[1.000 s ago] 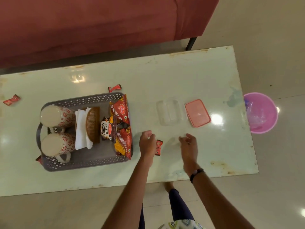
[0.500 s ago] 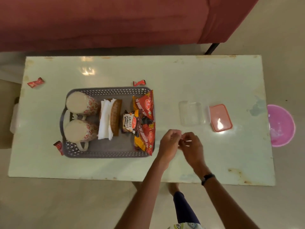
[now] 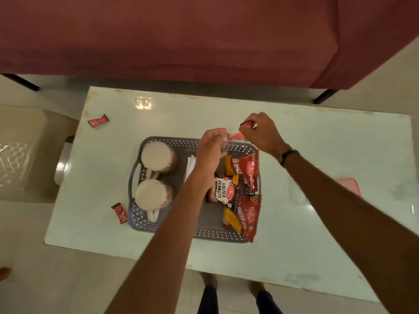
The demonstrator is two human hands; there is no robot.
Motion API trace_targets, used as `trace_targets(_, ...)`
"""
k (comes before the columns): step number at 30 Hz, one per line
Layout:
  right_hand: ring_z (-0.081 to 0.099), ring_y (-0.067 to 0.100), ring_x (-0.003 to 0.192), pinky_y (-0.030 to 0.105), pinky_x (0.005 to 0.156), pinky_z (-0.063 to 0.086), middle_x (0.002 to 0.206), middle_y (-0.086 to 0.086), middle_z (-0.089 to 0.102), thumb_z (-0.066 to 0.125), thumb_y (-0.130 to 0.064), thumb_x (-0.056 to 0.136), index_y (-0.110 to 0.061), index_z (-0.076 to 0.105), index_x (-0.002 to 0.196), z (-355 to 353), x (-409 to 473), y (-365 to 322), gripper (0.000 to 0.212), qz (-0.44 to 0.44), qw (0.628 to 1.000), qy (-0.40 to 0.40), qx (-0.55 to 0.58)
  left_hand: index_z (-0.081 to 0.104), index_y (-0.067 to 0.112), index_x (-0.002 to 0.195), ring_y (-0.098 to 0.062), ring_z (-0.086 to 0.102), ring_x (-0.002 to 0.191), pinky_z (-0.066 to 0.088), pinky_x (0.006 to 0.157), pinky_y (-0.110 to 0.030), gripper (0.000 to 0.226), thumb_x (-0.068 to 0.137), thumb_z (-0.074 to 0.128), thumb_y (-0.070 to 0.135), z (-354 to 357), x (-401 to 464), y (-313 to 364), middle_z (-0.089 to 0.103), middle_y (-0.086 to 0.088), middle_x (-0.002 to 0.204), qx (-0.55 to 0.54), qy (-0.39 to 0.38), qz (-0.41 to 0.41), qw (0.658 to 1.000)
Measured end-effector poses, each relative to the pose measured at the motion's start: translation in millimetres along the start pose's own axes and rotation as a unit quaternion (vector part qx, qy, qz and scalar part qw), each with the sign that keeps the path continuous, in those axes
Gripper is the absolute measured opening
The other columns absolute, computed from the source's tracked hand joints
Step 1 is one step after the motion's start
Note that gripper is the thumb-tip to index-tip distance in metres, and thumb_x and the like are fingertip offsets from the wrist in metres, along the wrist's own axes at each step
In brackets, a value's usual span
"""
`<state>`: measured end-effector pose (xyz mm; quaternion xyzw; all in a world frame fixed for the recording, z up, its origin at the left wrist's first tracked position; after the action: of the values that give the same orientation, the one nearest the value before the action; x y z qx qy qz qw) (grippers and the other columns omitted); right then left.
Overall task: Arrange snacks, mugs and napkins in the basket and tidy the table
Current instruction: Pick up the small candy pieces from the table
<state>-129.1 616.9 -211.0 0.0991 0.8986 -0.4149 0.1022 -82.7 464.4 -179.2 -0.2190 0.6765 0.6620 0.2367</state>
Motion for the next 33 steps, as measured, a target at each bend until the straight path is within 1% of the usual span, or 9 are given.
trace_targets(6, 0.053, 0.033, 0.106, 0.027, 0.084, 0.037, 0.124, 0.018, 0.044, 0.057, -0.013, 0.089, -0.004, 0.056, 0.114, 56, 47, 27, 0.026, -0.021, 0.961, -0.197, -0.191, 0.06, 0.012, 0.103, -0.01, 0.057, 0.085, 0.048, 0.076, -0.026, 0.017, 0.094, 0.046, 0.013, -63, 18, -12, 0.062, -0.002, 0.106, 0.01, 0.023, 0.037, 0.999)
trace_targets(10, 0.051, 0.036, 0.111, 0.031, 0.086, 0.039, 0.124, 0.021, 0.048, 0.069, -0.01, 0.082, -0.003, 0.052, 0.121, 66, 57, 25, 0.043, -0.023, 0.952, -0.204, -0.226, 0.062, 0.019, 0.092, -0.008, 0.06, 0.082, 0.05, 0.073, -0.024, 0.018, 0.093, 0.046, 0.011, -86, 29, -15, 0.065, 0.008, 0.096, 0.063, 0.025, 0.076, 0.995)
trace_targets(13, 0.056, 0.037, 0.104, 0.037, 0.087, 0.044, 0.116, 0.023, 0.06, 0.068, -0.007, 0.082, -0.001, 0.057, 0.113, 73, 63, 26, 0.033, -0.029, 0.948, -0.198, -0.247, 0.063, 0.019, 0.093, -0.011, 0.062, 0.086, 0.051, 0.079, -0.029, 0.02, 0.093, 0.046, 0.01, -98, 32, -13, 0.065, 0.008, 0.094, 0.083, 0.021, 0.099, 0.991)
trace_targets(17, 0.057, 0.036, 0.098, 0.032, 0.079, 0.043, 0.115, 0.022, 0.062, 0.062, -0.01, 0.087, -0.001, 0.054, 0.112, 73, 62, 10, 0.028, -0.007, 0.962, -0.179, -0.204, 0.063, 0.019, 0.093, -0.008, 0.061, 0.083, 0.049, 0.067, -0.022, 0.02, 0.093, 0.045, 0.01, -120, 30, -12, 0.065, 0.01, 0.094, 0.074, 0.046, 0.105, 0.991)
trace_targets(21, 0.052, 0.015, 0.063, 0.023, 0.056, 0.036, 0.086, 0.005, 0.062, 0.056, -0.009, 0.089, -0.005, 0.051, 0.112, 73, 44, -72, 0.024, -0.093, 0.989, -0.097, -0.065, 0.062, 0.019, 0.09, -0.012, 0.062, 0.081, 0.049, 0.07, -0.026, 0.023, 0.092, 0.044, 0.006, -167, 17, -10, 0.066, 0.004, 0.097, 0.05, 0.131, 0.105, 0.984)
trace_targets(23, 0.047, 0.014, 0.057, 0.026, 0.055, 0.034, 0.071, -0.001, 0.054, 0.054, -0.011, 0.09, -0.011, 0.05, 0.112, 87, 27, -111, 0.022, -0.12, 0.986, -0.113, -0.026, 0.062, 0.02, 0.088, -0.014, 0.063, 0.079, 0.051, 0.069, -0.028, 0.021, 0.092, 0.045, 0.007, -198, 7, -16, 0.067, 0.001, 0.094, 0.043, 0.181, 0.097, 0.978)
trace_targets(27, 0.052, 0.013, 0.062, 0.021, 0.06, 0.04, 0.072, -0.007, 0.053, 0.054, -0.014, 0.09, -0.015, 0.049, 0.112, 138, -4, -167, 0.022, -0.144, 0.972, -0.183, 0.018, 0.063, 0.015, 0.091, -0.022, 0.064, 0.088, 0.053, 0.079, -0.035, 0.017, 0.089, 0.048, 0.006, -256, -7, -52, 0.067, -0.003, 0.094, 0.054, 0.249, 0.041, 0.966)
trace_targets(31, 0.059, 0.012, 0.063, 0.025, 0.061, 0.05, 0.077, -0.01, 0.056, 0.058, -0.02, 0.091, -0.015, 0.048, 0.104, 198, -32, -196, 0.016, -0.16, 0.96, -0.223, 0.046, 0.061, 0.009, 0.1, -0.024, 0.058, 0.093, 0.042, 0.078, -0.017, 0.017, 0.085, 0.053, 0.008, -300, -25, -105, 0.06, -0.009, 0.104, 0.167, 0.317, -0.035, 0.933)
trace_targets(33, 0.057, 0.005, 0.058, 0.022, 0.058, 0.048, 0.072, -0.014, 0.054, 0.06, -0.022, 0.089, -0.019, 0.046, 0.095, 223, -45, -200, 0.016, -0.159, 0.958, -0.235, 0.052, 0.055, 0.006, 0.105, -0.027, 0.056, 0.093, 0.043, 0.076, -0.021, 0.023, 0.083, 0.059, 0.013, -310, -33, -131, 0.053, -0.012, 0.109, 0.198, 0.33, -0.071, 0.92)
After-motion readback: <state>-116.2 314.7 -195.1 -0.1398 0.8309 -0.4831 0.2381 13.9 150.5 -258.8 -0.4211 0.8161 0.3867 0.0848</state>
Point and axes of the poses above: each hand's wrist, its own x-axis towards the middle knuckle, its own z-axis out of the palm, y = z × x, the point moved 6 cm from there along x, towards the middle knuckle
